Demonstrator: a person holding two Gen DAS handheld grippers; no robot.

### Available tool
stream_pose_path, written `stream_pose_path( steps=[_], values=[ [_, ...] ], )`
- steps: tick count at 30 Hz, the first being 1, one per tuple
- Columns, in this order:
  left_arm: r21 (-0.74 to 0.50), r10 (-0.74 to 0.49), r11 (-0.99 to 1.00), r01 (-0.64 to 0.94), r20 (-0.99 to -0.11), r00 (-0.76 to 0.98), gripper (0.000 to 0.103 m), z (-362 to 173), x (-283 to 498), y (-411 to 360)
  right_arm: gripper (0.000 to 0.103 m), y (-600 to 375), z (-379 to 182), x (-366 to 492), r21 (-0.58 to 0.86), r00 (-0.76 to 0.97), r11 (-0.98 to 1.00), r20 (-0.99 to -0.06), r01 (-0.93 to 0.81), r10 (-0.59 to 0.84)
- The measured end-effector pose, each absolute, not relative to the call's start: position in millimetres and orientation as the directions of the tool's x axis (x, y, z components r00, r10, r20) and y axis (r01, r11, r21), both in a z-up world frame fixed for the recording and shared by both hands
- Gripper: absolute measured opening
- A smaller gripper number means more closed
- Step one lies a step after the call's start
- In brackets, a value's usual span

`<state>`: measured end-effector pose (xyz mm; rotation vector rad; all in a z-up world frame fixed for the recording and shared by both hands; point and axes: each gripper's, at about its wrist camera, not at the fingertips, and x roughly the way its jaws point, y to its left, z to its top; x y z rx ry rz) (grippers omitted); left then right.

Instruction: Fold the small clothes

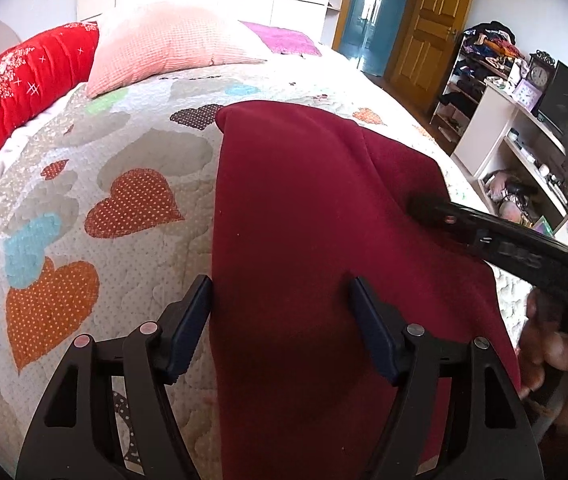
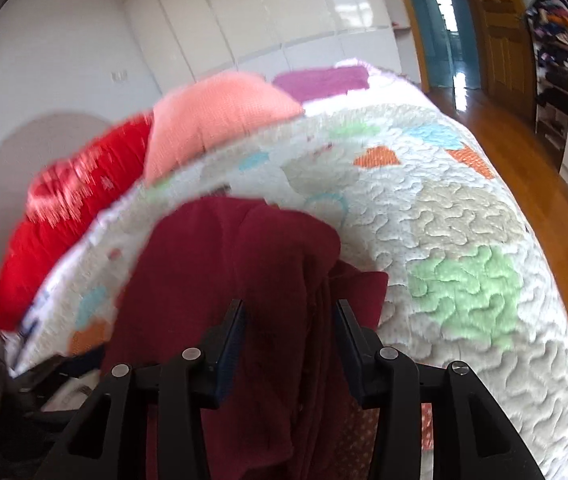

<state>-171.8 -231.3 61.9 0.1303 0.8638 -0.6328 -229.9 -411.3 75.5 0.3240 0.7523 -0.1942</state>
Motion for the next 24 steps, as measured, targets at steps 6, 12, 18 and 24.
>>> stream_pose_path(
  steps=[6,12,18,24],
  values=[
    [-0.15,-0.481,0.797,0.585,-0.744,0.464,0.071,65,-174,-228,0.012,-408,80,-238,0.216,0.738,0.936,-0.671,0.278,-0.065],
    [-0.168,-0.5,0.784,0.597,-0.741,0.448,0.071,70,-172,-224,0.013,-420,69,-238,0.257,0.722,0.917,-0.69,0.304,-0.046],
    [-0.278,-0.552,0.777,0.565,-0.732,0.4,0.073,70,-149,-208,0.076,-429,79,-270,0.361,0.775,0.882,-0.632,0.303,-0.008],
    [-0.443,-0.639,0.727,0.524,-0.716,0.282,0.079,48,-133,-205,0.08,-437,48,-265,0.479,0.748,0.827,-0.654,0.294,0.113]
  ],
)
